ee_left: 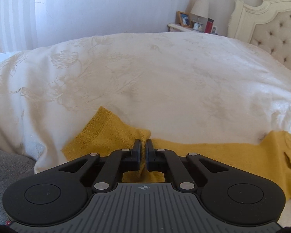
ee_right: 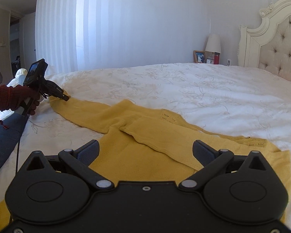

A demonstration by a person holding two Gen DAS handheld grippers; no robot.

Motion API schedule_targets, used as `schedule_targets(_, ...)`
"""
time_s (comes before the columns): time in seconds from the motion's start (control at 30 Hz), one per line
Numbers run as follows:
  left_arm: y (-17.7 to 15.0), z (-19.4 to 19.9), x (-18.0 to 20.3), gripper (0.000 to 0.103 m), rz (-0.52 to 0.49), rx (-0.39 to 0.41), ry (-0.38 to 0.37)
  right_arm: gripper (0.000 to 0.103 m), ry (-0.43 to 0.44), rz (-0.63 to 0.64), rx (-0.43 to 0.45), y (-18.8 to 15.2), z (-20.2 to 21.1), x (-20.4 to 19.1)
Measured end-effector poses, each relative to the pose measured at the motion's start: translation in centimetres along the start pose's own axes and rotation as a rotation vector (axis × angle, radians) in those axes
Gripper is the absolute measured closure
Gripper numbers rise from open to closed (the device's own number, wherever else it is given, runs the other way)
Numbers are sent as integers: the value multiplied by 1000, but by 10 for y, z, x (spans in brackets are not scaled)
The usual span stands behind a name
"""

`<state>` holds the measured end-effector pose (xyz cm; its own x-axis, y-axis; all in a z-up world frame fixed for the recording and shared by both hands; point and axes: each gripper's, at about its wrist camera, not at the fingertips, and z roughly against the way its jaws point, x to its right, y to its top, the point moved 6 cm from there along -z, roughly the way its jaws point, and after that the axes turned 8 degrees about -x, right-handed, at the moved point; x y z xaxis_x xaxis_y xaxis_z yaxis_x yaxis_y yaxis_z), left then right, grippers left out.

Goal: Fold small clothes
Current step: 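Grasp the other sleeve cuff with the left gripper and lift it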

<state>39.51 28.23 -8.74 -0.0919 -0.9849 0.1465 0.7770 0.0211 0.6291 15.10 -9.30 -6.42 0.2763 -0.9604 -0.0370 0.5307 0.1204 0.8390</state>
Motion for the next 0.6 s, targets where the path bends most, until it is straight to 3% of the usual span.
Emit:
schedule_targets(0.23,0,25,88,98,-50,28,-180,2,4,-120,-24,-15,7,19)
schedule_targets(0.37,-10,18,138,95,-123,-23,-260,2,2,-154,-33,-20,13,23)
schedule_targets(0.43,-16,15,151,65,-175,-38,-265,2,-1,-143,-35,-21,15,22)
schedule_targets(0.5,-20,19,153,57,-204,-20,-262,2,-6,-121,-32,-21,18,19)
schedule_targets(0.6,-21,26,139,52,-166,6,-246,2,-8,-95,-33,-23,18,16)
